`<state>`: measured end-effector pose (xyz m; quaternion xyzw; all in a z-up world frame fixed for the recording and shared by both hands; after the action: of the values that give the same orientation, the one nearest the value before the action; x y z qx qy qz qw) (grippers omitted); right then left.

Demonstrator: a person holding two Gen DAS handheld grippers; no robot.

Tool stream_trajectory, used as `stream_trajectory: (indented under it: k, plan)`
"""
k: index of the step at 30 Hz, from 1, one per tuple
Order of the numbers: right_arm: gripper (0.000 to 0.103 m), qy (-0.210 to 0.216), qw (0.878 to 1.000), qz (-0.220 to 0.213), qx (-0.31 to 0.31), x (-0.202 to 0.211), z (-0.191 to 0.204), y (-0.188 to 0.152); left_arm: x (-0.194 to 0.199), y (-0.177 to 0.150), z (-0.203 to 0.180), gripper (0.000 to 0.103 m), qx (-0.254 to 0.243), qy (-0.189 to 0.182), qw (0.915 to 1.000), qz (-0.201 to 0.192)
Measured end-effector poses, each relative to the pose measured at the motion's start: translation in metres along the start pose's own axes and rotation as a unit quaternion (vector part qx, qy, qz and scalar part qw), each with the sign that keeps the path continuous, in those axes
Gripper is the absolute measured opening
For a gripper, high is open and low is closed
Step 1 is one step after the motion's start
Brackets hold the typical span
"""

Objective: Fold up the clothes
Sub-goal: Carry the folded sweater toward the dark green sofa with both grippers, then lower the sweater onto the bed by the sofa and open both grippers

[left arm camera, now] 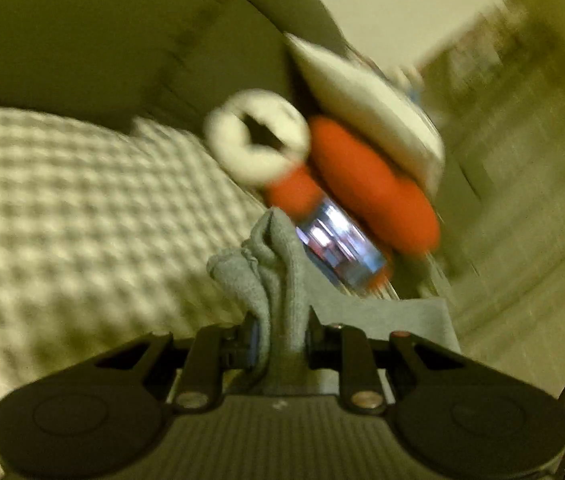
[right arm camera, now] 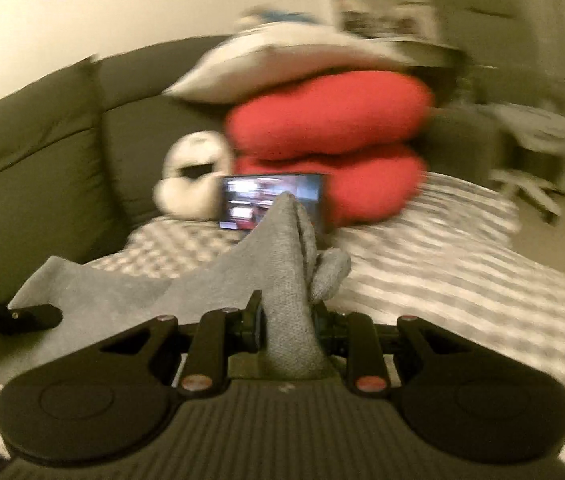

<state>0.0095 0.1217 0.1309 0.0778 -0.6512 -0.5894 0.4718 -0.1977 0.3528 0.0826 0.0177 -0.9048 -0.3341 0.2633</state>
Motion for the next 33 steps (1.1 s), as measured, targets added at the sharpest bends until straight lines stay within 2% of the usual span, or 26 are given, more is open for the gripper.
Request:
stream_trajectory:
  k: [3,7,11,15,19,24,31,33]
  plan:
    - [0.025,0.051,0.998,0.011,0.025,-0.04,0.041,0.023,0.018,0.022,0.035,0.021,0.043,0.033,0.9976,-0.043]
    - [0.025,0.121,0.991,0.027,0.041,-0.092,0.094,0.041,0.034,0.038,0.076,0.021,0.085,0.087,0.989,-0.084]
    - [0.025,0.166,0.982,0.066,0.063,-0.144,0.141,0.046,0.038,0.046,0.107,0.021,0.095,0.131,0.9817,-0.1]
    - [0.025,0.2,0.972,0.09,0.084,-0.181,0.173,0.042,0.036,0.05,0.137,0.021,0.115,0.158,0.9743,-0.111]
    - [0.025,0.219,0.966,0.106,0.088,-0.211,0.188,0.041,0.029,0.049,0.15,0.021,0.107,0.177,0.9705,-0.124]
    - [0.025,0.223,0.962,0.135,0.08,-0.246,0.19,0.03,0.01,0.041,0.167,0.021,0.114,0.198,0.9679,-0.105]
    - [0.027,0.231,0.96,0.145,0.06,-0.262,0.175,0.018,0.005,0.041,0.173,0.024,0.109,0.199,0.968,-0.107]
    - [0.033,0.226,0.962,0.143,0.055,-0.262,0.173,0.019,0.008,0.038,0.174,0.027,0.115,0.196,0.968,-0.107]
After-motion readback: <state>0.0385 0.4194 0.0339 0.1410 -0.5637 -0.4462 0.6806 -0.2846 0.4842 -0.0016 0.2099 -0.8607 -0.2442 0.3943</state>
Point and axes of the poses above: each gripper's, at about its wrist camera, not at the fingertips, and x roughly against the way its jaws point, z to its left, y to its top, the point moved 1 cm from there along -x, roughly the way its jaws point, and after that the axes turned 3 degrees about z, right-handed, at the moved point
